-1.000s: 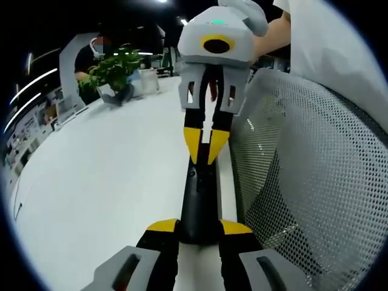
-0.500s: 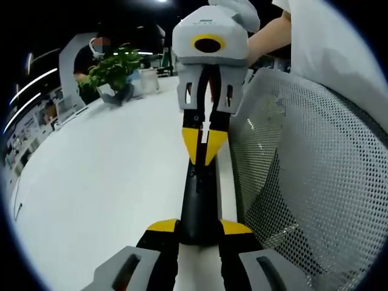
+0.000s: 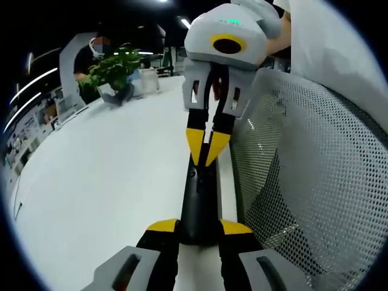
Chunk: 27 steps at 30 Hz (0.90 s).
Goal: Press the specified remote control buttons in sequence, fully releasing each button before pressing the next.
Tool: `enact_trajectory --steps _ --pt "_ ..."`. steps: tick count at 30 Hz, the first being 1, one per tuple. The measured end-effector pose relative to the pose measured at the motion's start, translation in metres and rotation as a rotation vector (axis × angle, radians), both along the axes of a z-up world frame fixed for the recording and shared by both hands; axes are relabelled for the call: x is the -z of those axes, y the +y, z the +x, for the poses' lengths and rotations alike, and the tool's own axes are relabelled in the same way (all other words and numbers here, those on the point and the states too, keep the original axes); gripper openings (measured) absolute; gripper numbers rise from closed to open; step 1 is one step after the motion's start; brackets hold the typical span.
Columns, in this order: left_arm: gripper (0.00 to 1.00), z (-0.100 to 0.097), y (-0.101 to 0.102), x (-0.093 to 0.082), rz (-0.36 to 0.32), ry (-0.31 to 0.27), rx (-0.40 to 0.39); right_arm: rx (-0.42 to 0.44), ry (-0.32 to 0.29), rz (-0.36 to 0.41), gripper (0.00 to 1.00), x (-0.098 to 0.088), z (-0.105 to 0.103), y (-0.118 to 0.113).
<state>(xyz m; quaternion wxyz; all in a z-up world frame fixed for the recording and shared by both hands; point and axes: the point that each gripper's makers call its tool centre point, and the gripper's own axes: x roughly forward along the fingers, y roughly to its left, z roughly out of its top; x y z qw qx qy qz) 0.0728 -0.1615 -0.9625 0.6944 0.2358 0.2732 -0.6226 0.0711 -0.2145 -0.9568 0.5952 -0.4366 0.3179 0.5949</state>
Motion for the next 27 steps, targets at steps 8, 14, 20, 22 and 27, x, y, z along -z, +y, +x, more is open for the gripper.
enact_trajectory --steps 8,14,20,22,27 --pt "0.24 -0.0001 0.0001 -0.0001 0.001 0.001 0.0 0.009 -0.036 0.001 0.0 0.0001 0.0037 -0.0005" --pt "0.25 0.0002 0.0 0.0001 0.002 0.002 0.001 0.048 0.013 0.025 0.0 -0.0013 -0.0007 -0.0012" --pt "0.25 0.0004 -0.0001 0.0001 0.0 0.002 0.003 0.045 0.035 0.021 0.0 -0.0008 -0.0017 -0.0006" --pt "0.25 0.0004 -0.0001 0.0001 -0.002 0.002 0.004 0.064 0.074 0.022 0.0 0.0001 -0.0006 -0.0005" --pt "0.25 0.0003 -0.0004 0.0 -0.005 0.001 0.006 0.052 0.149 -0.004 0.0 -0.0002 0.0009 0.0002"
